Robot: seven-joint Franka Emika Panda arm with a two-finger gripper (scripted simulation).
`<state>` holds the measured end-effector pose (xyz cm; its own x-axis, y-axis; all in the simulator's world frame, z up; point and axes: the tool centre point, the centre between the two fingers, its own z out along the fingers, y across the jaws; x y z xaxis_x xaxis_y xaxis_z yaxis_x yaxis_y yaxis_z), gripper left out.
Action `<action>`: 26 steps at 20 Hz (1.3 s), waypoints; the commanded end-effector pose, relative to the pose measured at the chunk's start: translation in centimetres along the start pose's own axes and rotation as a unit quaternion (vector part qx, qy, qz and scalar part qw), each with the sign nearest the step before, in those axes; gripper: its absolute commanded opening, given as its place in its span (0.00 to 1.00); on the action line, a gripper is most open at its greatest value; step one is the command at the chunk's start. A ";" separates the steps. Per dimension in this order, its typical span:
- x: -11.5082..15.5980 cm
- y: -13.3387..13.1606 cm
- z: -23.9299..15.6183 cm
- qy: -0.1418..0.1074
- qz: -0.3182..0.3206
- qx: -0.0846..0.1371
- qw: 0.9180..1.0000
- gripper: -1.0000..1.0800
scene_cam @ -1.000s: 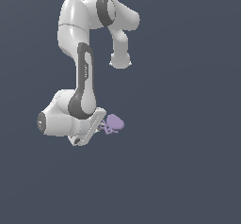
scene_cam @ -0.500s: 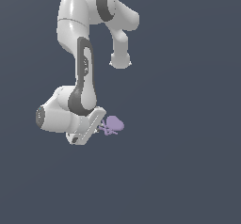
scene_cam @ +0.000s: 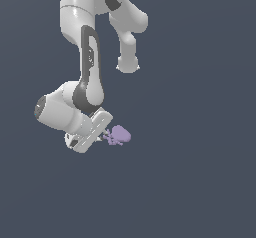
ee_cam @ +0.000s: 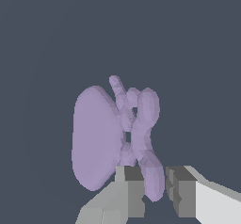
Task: Pick up the object and move it to a goal position.
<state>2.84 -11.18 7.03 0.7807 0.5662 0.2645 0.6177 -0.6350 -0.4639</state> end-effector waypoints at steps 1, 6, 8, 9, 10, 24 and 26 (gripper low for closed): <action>0.5 -0.1 -0.9 0.017 -0.002 -0.023 1.000 0.00; 1.3 -0.3 -2.7 0.051 -0.006 -0.067 0.996 0.00; 1.6 -0.5 -3.4 0.064 -0.008 -0.085 0.994 0.00; 1.7 -0.6 -3.8 0.071 -0.009 -0.094 0.993 0.00; 1.9 -0.7 -4.1 0.078 -0.009 -0.103 0.992 0.00; 3.3 -2.7 -9.2 0.173 -0.021 -0.226 0.958 0.00; 3.4 -3.1 -9.8 0.185 -0.023 -0.242 0.952 0.00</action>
<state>4.60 -12.38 17.10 0.6866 0.4370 0.5811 0.5648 -0.8239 -0.0477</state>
